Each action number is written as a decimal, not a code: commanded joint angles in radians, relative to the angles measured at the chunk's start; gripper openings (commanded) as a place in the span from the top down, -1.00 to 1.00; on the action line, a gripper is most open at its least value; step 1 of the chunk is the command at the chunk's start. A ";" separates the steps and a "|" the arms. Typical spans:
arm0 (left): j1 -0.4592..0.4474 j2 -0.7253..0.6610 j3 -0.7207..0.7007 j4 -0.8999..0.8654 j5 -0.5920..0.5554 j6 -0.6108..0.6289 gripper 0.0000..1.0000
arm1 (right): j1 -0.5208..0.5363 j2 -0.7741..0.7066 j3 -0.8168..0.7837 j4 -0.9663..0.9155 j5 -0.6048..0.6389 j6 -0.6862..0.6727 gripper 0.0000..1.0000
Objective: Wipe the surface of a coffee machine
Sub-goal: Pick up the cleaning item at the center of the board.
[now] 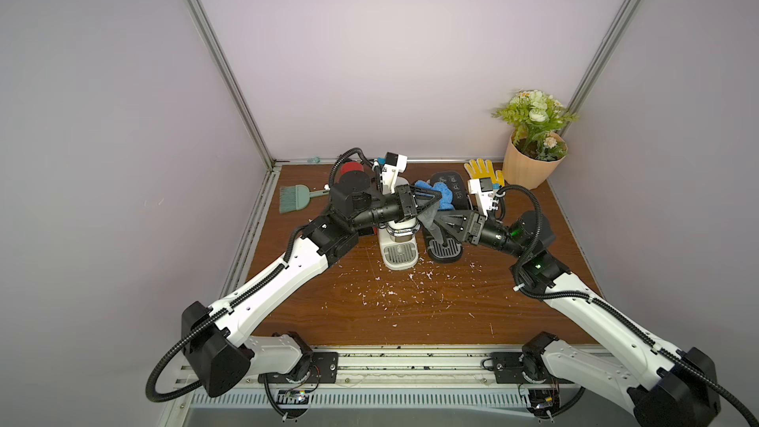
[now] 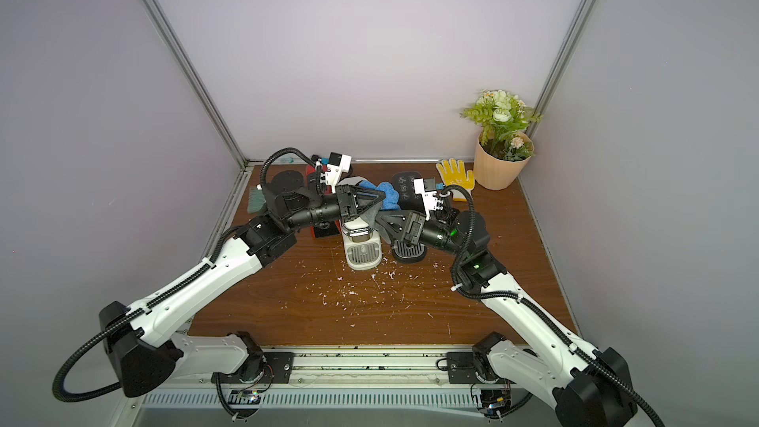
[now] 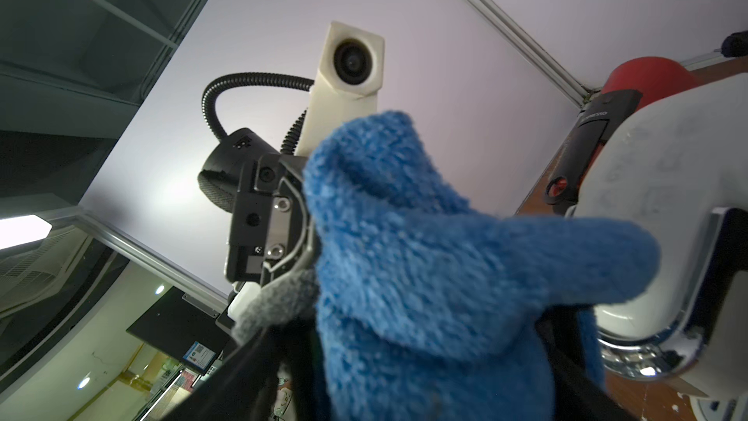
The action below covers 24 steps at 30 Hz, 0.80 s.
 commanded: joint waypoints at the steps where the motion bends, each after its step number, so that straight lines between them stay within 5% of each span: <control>1: 0.005 0.026 0.037 0.036 0.014 -0.020 0.99 | 0.036 -0.001 0.080 0.041 -0.045 -0.056 -0.80; 11: 0.005 0.047 0.052 -0.035 0.004 0.017 1.00 | 0.052 -0.017 0.148 -0.153 0.036 -0.202 -0.65; 18: 0.005 0.024 0.047 -0.101 -0.028 0.056 0.96 | 0.051 -0.025 0.184 -0.277 0.183 -0.290 0.78; 20: 0.005 0.028 0.052 -0.127 -0.032 0.075 0.75 | 0.051 -0.032 0.195 -0.316 0.213 -0.316 0.85; 24: 0.005 0.046 0.135 -0.297 -0.111 0.193 -0.15 | 0.050 -0.055 0.256 -0.523 0.370 -0.418 0.99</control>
